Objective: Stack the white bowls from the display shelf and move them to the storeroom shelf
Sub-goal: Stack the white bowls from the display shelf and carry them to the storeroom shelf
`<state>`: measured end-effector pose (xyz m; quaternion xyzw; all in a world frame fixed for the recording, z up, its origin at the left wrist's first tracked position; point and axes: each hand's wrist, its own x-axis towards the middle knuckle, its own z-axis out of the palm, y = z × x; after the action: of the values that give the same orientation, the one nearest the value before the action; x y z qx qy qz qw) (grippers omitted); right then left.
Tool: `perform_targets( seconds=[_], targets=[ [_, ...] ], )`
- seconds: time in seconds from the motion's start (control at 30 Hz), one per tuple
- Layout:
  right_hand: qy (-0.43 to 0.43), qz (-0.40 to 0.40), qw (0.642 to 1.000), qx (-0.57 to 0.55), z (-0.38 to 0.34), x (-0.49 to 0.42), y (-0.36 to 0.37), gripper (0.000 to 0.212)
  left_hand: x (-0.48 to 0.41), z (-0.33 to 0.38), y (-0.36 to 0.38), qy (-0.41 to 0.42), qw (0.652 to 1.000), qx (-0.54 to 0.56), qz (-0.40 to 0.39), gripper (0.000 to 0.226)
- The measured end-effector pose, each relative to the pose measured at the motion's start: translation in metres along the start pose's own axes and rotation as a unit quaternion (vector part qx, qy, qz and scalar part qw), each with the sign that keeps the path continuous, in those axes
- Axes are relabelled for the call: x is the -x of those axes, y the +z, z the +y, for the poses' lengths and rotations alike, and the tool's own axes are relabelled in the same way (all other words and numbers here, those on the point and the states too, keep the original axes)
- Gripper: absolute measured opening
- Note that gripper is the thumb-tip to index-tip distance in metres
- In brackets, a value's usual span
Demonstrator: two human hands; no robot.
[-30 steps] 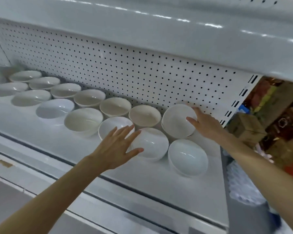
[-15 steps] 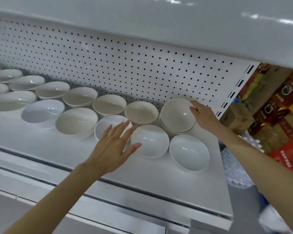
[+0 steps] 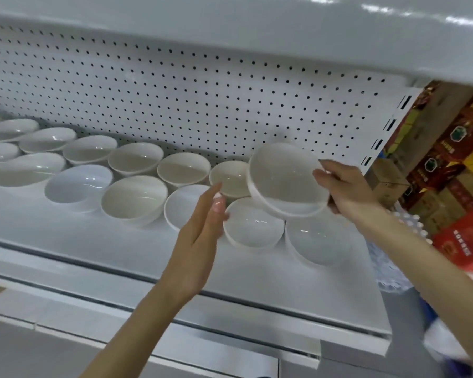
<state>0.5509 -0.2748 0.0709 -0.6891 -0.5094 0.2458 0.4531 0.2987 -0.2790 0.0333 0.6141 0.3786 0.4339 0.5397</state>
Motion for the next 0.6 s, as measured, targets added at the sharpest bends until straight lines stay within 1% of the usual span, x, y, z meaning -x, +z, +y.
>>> perform_targets(
  seconds=[0.1, 0.2, 0.27, 0.4, 0.5, 0.6],
  targets=[
    [0.023, -0.023, 0.999, -0.038, -0.008, 0.037, 0.024, 0.018, 0.022, -0.002, -0.007, -0.048, 0.998, 0.038, -0.035, 0.062],
    [0.039, -0.058, 0.996, -0.060, -0.006, 0.069, 0.048, 0.026, 0.041, -0.008, -0.015, -0.092, 0.994, 0.030, -0.044, 0.057],
    [0.060, -0.074, 0.993, -0.071, -0.002, 0.085, 0.062, 0.030, 0.050, -0.011, -0.019, -0.122, 0.992, 0.026, -0.034, 0.058],
    [0.100, -0.074, 0.988, -0.088, 0.006, 0.108, 0.087, 0.018, 0.060, -0.024, -0.026, -0.189, 0.980, 0.051, 0.016, 0.059],
    [0.109, -0.072, 0.987, -0.093, 0.010, 0.120, 0.103, 0.019, 0.065, -0.035, -0.030, -0.213, 0.973, 0.081, 0.044, 0.051],
    [0.122, -0.072, 0.987, -0.070, 0.015, 0.126, 0.114, 0.020, 0.068, -0.045, -0.035, -0.209, 0.974, 0.075, 0.055, 0.032]
  ],
)
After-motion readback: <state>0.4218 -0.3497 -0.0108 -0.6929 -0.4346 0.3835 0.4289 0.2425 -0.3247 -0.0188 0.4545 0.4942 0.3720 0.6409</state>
